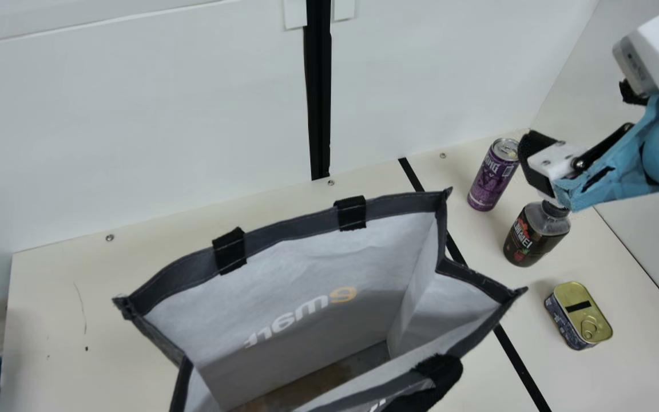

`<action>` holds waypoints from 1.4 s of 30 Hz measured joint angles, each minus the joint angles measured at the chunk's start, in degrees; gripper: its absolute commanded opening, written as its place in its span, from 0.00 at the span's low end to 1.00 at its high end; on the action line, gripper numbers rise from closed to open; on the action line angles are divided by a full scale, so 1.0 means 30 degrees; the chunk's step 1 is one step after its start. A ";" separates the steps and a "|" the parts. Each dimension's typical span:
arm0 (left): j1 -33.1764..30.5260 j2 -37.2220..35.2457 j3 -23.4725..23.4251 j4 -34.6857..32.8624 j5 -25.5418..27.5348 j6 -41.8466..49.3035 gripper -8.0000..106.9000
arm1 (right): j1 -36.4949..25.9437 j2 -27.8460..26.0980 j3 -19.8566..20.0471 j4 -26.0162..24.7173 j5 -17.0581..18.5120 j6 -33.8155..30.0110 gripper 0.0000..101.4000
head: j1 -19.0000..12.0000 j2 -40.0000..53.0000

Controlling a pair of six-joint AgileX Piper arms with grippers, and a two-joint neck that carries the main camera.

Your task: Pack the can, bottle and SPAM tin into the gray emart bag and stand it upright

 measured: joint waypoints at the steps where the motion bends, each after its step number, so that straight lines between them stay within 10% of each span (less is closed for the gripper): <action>1: 0.0000 0.0000 0.0000 0.0000 0.0000 0.0000 0.85 | 0.0024 -0.0053 0.0254 -0.0215 0.0000 0.0147 0.94 | 0.0000 -0.0029; 20: 0.0000 0.0000 0.0000 0.0000 0.0000 0.0000 0.85 | -0.0660 -0.0451 0.3356 -0.1757 -0.0008 0.1891 0.94 | 0.0000 -0.0029; 42: 0.0000 0.0000 0.0000 0.0000 0.0000 0.0000 0.85 | -0.0679 -0.0531 0.3595 -0.1956 -0.0008 0.2232 0.94 | 0.0000 -0.0029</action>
